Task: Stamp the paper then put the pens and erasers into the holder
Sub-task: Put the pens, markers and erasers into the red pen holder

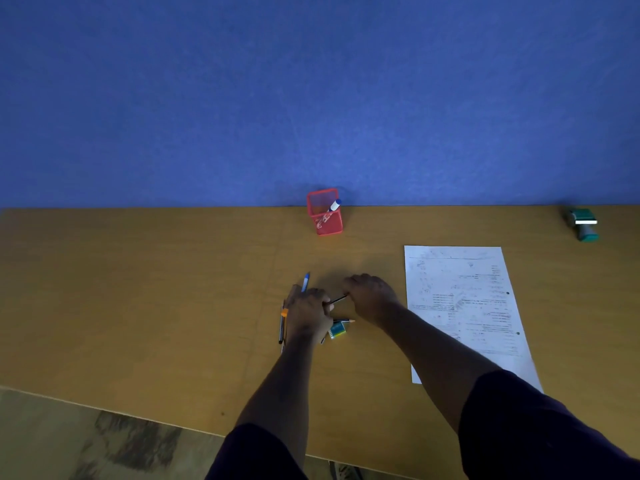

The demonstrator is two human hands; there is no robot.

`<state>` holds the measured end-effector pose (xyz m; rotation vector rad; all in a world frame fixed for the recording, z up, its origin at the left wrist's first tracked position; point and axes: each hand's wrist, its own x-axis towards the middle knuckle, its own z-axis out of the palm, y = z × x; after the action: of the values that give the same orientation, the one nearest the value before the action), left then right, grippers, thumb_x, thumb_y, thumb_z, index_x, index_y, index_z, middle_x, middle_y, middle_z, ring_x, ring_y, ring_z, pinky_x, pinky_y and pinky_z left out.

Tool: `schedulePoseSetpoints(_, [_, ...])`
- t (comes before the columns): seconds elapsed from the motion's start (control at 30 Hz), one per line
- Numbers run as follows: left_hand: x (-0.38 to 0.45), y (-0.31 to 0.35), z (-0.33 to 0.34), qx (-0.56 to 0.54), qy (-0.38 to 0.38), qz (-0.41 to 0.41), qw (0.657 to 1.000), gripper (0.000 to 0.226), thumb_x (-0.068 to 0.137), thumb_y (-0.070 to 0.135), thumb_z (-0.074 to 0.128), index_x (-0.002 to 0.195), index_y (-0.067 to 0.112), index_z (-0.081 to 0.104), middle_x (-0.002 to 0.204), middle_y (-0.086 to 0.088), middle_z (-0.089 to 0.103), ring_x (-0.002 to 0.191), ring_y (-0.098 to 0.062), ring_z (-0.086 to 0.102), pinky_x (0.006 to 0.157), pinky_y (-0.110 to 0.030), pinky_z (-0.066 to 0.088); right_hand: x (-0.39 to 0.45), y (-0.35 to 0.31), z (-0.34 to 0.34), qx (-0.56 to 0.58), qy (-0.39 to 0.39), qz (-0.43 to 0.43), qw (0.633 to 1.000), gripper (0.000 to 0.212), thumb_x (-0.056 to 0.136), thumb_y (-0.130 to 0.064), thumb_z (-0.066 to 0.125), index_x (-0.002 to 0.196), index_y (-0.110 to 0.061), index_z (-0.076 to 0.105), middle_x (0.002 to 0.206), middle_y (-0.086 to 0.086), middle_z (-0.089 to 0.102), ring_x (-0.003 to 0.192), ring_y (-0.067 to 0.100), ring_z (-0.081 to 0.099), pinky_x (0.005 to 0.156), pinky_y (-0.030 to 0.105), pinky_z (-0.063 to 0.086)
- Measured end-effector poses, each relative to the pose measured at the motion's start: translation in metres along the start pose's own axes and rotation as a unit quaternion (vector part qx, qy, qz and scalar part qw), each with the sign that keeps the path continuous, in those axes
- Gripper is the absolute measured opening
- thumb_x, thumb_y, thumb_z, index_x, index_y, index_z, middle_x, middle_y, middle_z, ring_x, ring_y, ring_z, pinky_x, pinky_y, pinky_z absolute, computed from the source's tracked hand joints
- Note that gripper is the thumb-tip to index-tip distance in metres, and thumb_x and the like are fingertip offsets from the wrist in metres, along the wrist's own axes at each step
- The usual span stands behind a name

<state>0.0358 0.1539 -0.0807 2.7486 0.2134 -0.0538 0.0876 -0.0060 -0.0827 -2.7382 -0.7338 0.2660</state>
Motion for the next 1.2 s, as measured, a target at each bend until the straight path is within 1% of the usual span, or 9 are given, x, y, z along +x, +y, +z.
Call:
schedulePoseSetpoints(0.07, [0.002, 0.004, -0.005, -0.078, 0.018, -0.041, 0.996, 0.006, 0.088, 0.018, 0.068, 0.089, 0.021, 0.074, 0.078, 0.015, 0.052, 0.098, -0.021, 0.059, 0.080, -0.034, 0.050, -0.001, 0.001, -0.002, 0.021, 0.019, 0.020, 0.999, 0.020, 0.092, -0.018, 0.056, 0.112, -0.018, 0.055, 0.109, 0.006, 0.063, 0.103, 0.027, 0.060, 0.086, 0.035, 0.048])
schedulePoseSetpoints(0.17, [0.009, 0.004, -0.011, -0.128, 0.033, -0.077, 0.988, 0.008, 0.089, 0.016, 0.067, 0.089, 0.019, 0.075, 0.093, 0.000, 0.066, 0.094, -0.023, 0.063, 0.079, -0.037, 0.053, -0.005, 0.002, -0.003, 0.038, 0.045, 0.058, 0.997, 0.041, 0.089, -0.027, 0.066, 0.123, -0.015, 0.046, 0.114, 0.007, 0.061, 0.101, 0.027, 0.064, 0.083, 0.038, 0.055])
schedulePoseSetpoints(0.27, [0.016, 0.001, -0.016, -0.150, 0.054, -0.091, 0.983, 0.010, 0.090, 0.014, 0.067, 0.089, 0.016, 0.077, 0.098, -0.006, 0.064, 0.090, -0.025, 0.064, 0.074, -0.034, 0.052, -0.008, 0.004, -0.003, 0.085, 0.032, 0.067, 0.994, 0.044, 0.087, -0.025, 0.067, 0.121, -0.018, 0.041, 0.104, 0.007, 0.066, 0.092, 0.027, 0.068, 0.078, 0.040, 0.059])
schedulePoseSetpoints(0.43, [0.020, -0.002, -0.017, -0.151, 0.063, -0.104, 0.981, 0.014, 0.091, 0.014, 0.065, 0.092, 0.015, 0.079, 0.097, -0.007, 0.062, 0.088, -0.027, 0.064, 0.072, -0.037, 0.054, -0.013, 0.006, -0.001, 0.081, -0.106, -0.041, 0.990, 0.028, 0.080, -0.022, 0.072, 0.106, -0.023, 0.062, 0.105, -0.005, 0.061, 0.095, 0.015, 0.062, 0.080, 0.033, 0.054])
schedulePoseSetpoints(0.7, [0.017, -0.010, -0.023, -0.165, 0.088, -0.129, 0.974, 0.018, 0.089, 0.022, 0.071, 0.104, 0.015, 0.078, 0.099, -0.005, 0.071, 0.089, -0.022, 0.067, 0.075, -0.034, 0.056, -0.004, -0.004, 0.008, -0.052, -0.079, -0.125, 0.988, 0.025, 0.093, -0.026, 0.061, 0.115, -0.014, 0.063, 0.114, 0.004, 0.058, 0.103, 0.022, 0.060, 0.080, 0.037, 0.052])
schedulePoseSetpoints(0.8, [0.018, -0.006, -0.028, -0.210, 0.115, -0.131, 0.962, 0.011, 0.086, 0.019, 0.073, 0.096, 0.018, 0.079, 0.093, 0.001, 0.071, 0.081, -0.013, 0.067, 0.070, -0.024, 0.053, 0.002, -0.005, 0.006, -0.018, -0.056, -0.095, 0.994, 0.026, 0.095, -0.026, 0.057, 0.118, -0.013, 0.058, 0.116, 0.007, 0.061, 0.105, 0.024, 0.059, 0.082, 0.038, 0.051])
schedulePoseSetpoints(0.87, [0.022, -0.001, -0.033, -0.230, 0.131, -0.121, 0.957, 0.009, 0.086, 0.015, 0.072, 0.091, 0.019, 0.078, 0.089, 0.004, 0.070, 0.078, -0.011, 0.067, 0.070, -0.026, 0.055, 0.006, -0.005, 0.001, 0.038, -0.029, -0.071, 0.996, 0.018, 0.097, -0.024, 0.053, 0.112, -0.014, 0.056, 0.111, 0.008, 0.062, 0.103, 0.025, 0.059, 0.081, 0.038, 0.051])
schedulePoseSetpoints(1.03, [0.047, 0.013, -0.050, -0.198, 0.200, -0.040, 0.959, 0.013, 0.089, 0.004, 0.069, 0.096, 0.009, 0.078, 0.095, -0.009, 0.070, 0.084, -0.025, 0.068, 0.077, -0.032, 0.054, 0.024, 0.003, -0.023, 0.117, 0.096, -0.072, 0.986, 0.015, 0.096, -0.018, 0.055, 0.105, -0.011, 0.063, 0.106, 0.009, 0.062, 0.095, 0.024, 0.059, 0.077, 0.037, 0.052])
schedulePoseSetpoints(1.2, [0.079, 0.028, -0.068, -0.214, 0.249, -0.007, 0.945, 0.019, 0.092, 0.005, 0.066, 0.107, 0.008, 0.078, 0.101, -0.009, 0.073, 0.090, -0.023, 0.068, 0.078, -0.032, 0.056, 0.052, 0.005, -0.061, 0.161, 0.225, -0.084, 0.957, 0.008, 0.090, -0.012, 0.065, 0.095, -0.008, 0.068, 0.094, 0.010, 0.067, 0.082, 0.023, 0.062, 0.066, 0.030, 0.049])
